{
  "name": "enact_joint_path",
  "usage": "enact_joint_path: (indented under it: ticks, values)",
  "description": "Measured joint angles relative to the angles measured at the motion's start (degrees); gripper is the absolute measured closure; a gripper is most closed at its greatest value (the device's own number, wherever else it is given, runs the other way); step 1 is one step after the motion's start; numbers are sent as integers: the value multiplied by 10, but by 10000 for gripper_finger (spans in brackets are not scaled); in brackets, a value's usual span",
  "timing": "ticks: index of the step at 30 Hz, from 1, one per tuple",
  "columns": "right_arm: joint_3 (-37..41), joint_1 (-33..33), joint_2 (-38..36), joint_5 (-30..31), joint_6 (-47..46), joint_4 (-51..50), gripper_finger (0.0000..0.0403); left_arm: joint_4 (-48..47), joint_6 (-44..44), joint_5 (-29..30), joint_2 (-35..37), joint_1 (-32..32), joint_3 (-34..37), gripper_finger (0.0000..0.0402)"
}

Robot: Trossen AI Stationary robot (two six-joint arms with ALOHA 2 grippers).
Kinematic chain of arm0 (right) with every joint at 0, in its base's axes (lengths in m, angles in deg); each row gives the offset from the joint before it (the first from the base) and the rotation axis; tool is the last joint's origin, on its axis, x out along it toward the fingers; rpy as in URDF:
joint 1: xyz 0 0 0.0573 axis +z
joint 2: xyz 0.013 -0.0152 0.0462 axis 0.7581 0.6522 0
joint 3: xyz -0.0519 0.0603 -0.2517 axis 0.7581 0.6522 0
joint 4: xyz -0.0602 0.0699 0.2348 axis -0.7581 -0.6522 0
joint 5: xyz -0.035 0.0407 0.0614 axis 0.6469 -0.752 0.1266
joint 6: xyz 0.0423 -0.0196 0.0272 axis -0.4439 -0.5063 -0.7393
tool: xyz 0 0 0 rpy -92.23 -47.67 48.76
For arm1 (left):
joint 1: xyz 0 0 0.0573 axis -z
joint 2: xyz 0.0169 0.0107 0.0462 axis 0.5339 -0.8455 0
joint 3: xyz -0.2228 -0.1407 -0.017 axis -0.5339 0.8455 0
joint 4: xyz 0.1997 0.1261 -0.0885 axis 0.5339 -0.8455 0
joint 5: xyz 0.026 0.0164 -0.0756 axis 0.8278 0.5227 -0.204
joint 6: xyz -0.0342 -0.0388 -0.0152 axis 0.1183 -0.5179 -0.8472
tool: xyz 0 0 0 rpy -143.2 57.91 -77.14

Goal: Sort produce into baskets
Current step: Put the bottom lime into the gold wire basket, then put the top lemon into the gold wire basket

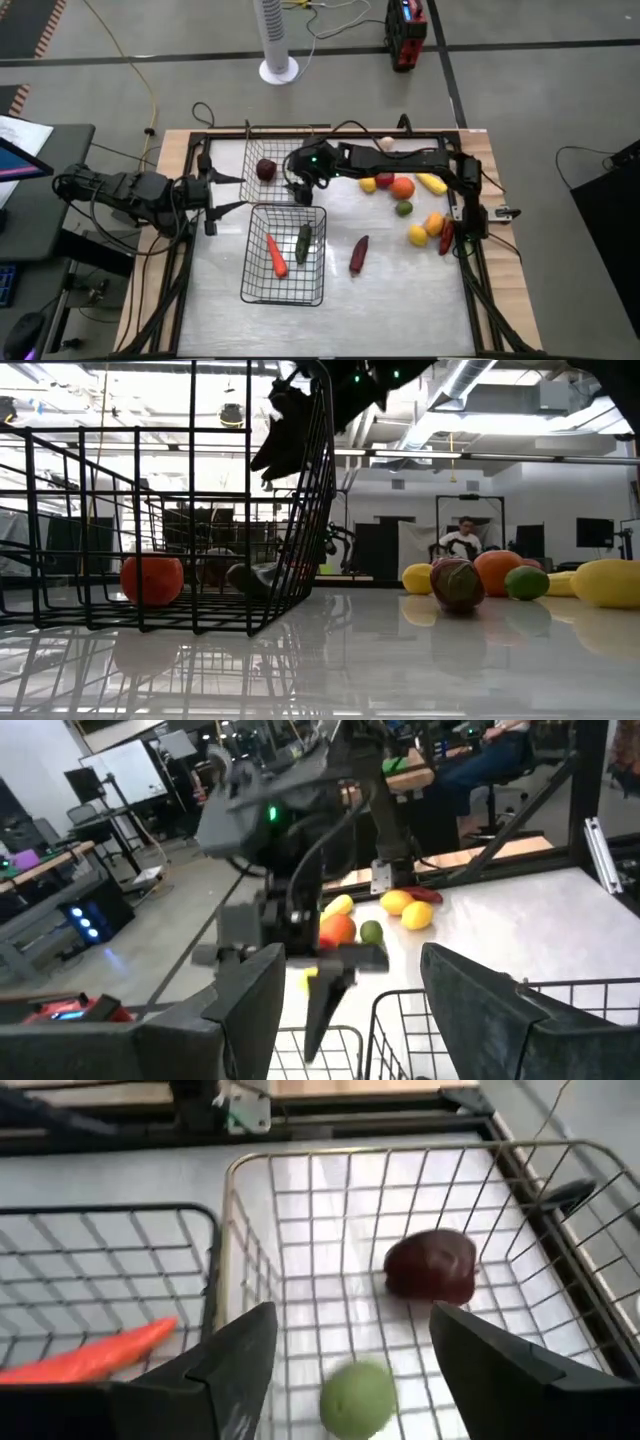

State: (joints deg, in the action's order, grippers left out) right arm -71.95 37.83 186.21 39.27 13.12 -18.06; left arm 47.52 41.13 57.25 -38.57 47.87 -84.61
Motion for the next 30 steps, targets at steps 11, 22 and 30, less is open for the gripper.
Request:
enact_joint_path:
  ticks: [11,22,30]
  values:
    - [6,-19,-97,119,-69,-324,101,-16,-23,1,-1,0,0,178]
    - [231,-77,-115,124,-147,-315,101,-30,-41,5,-4,0,0,178]
    - [250,-96,-114,149,-137,-284,101,-32,-37,54,-13,0,0,178]
